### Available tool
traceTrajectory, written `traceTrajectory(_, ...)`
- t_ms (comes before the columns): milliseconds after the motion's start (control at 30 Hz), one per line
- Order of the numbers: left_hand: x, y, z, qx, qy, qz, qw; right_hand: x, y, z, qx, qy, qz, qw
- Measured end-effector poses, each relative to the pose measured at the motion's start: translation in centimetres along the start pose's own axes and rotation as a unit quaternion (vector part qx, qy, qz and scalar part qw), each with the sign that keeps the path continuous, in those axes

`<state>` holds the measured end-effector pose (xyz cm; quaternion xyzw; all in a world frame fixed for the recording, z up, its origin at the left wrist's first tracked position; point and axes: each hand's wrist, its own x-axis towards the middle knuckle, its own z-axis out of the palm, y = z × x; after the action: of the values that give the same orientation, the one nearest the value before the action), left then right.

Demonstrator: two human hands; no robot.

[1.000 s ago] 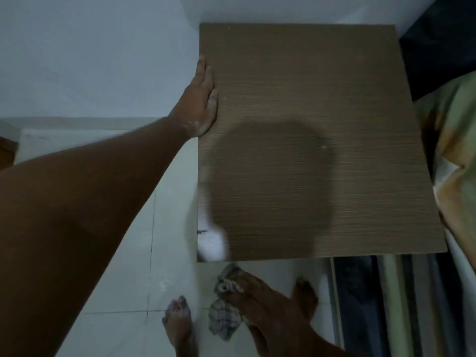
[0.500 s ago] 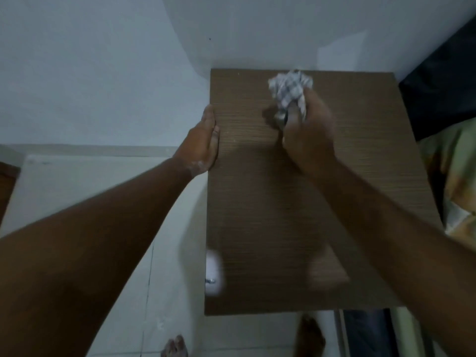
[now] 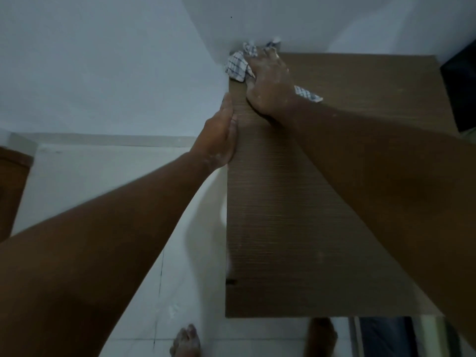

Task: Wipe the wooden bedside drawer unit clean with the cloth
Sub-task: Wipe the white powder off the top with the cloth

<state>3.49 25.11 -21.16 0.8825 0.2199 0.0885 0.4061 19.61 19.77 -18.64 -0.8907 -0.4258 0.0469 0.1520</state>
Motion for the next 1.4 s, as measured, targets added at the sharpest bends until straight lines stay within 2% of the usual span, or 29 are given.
traceTrajectory(200, 0.1, -0.4, 0.4, 0.018, 0.024, -0.020, 0.999, -4.4, -0.1, -0.2, 0.021, -0.045, -0.060, 0.997)
traceTrajectory(300, -0.1, -0.4, 0.6, 0.015, 0.042, -0.042, 0.998, -7.7, -0.2, -0.3, 0.033, -0.033, -0.079, 0.996)
traceTrajectory(500, -1.8, 0.1, -0.5, 0.030, 0.032, 0.006, 0.999, -12.7, -0.4, -0.7, 0.029, -0.018, -0.112, 0.993)
traceTrajectory(700, -3.4, 0.7, -0.3, -0.036, 0.029, -0.001, 0.999, -18.7, -0.8, -0.6, 0.035, -0.021, -0.143, 0.989)
traceTrajectory(900, -3.7, 0.7, -0.2, 0.006, 0.039, 0.044, 0.998, -24.6, -2.3, -0.3, 0.064, -0.089, -0.217, 0.970)
traceTrajectory(1000, -3.3, 0.4, -0.1, 0.043, 0.040, 0.019, 0.998, -29.2, -3.3, -0.5, 0.083, -0.114, -0.253, 0.957)
traceTrajectory(1133, -3.5, 0.6, -0.2, 0.047, 0.023, 0.029, 0.998, -34.1, -3.8, -0.4, 0.073, -0.155, -0.286, 0.943)
traceTrajectory(1400, -4.5, 1.5, 0.2, 0.045, 0.037, -0.037, 0.998, -39.7, -4.4, -0.2, 0.104, -0.158, -0.322, 0.927)
